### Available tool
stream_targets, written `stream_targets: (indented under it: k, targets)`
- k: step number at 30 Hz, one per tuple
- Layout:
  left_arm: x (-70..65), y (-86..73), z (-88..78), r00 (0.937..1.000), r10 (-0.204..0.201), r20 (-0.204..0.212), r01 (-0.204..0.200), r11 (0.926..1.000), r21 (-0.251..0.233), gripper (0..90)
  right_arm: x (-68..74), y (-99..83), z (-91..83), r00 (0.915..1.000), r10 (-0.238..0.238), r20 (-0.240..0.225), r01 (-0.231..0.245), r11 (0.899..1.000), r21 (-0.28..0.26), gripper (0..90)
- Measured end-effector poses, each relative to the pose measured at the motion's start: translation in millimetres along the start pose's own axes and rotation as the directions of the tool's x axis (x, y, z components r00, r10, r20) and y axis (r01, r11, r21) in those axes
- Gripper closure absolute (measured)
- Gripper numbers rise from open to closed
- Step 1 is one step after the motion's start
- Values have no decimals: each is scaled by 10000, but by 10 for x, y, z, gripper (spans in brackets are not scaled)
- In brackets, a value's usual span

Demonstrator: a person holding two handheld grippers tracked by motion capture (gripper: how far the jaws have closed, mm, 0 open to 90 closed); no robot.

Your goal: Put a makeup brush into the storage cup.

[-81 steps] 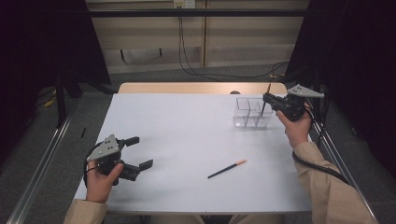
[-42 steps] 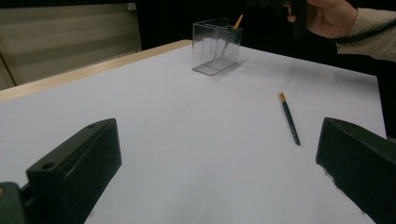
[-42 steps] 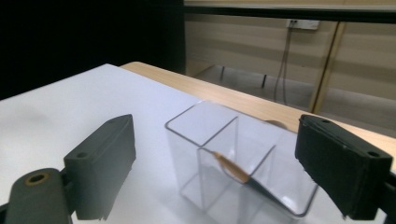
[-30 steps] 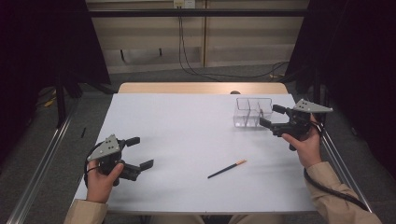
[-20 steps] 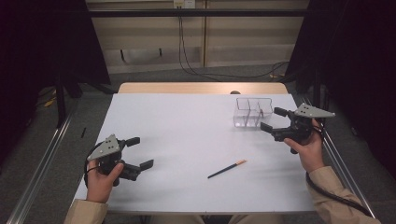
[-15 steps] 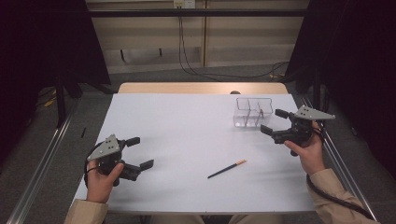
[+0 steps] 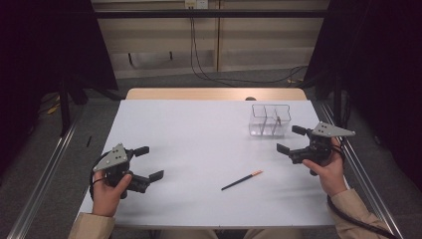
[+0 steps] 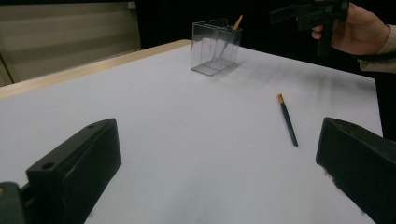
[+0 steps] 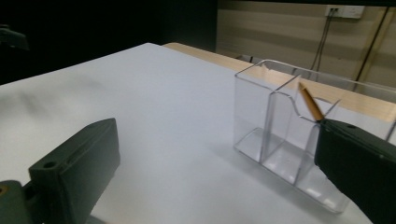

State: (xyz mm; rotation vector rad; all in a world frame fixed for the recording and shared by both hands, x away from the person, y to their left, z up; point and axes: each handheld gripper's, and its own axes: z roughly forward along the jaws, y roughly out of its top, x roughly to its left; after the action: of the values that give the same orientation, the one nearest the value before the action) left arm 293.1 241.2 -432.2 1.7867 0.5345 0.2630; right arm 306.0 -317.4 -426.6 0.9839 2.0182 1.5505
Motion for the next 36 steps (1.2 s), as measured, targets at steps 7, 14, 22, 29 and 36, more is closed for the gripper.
stream_targets:
  k: [7, 14, 22, 29, 36]
  targets:
    - [-2, -1, -2, 10000, 1, -10, -1, 10000, -1, 1, 96, -59, -25, 9999, 1, -121, 0, 9999, 124, 0]
    - [-1, -5, -3, 10000, 15, -41, -15, 10000, -6, 0, 165, -126, -73, 9998, 84, -168, -81, 9998, 164, 0]
    - [5, -9, -5, 10000, 33, -36, -33, 10000, 36, 1, 232, -159, -137, 9998, 75, -190, -73, 9999, 83, 0]
    - [4, -7, -2, 10000, 75, -16, -75, 10000, 52, 1, 280, -197, -165, 9998, 38, -194, -35, 9999, 150, 0]
    - [19, -8, -6, 9999, 102, -37, -102, 9999, 37, 1, 326, -209, -191, 9997, -2, -239, 5, 9999, 126, 0]
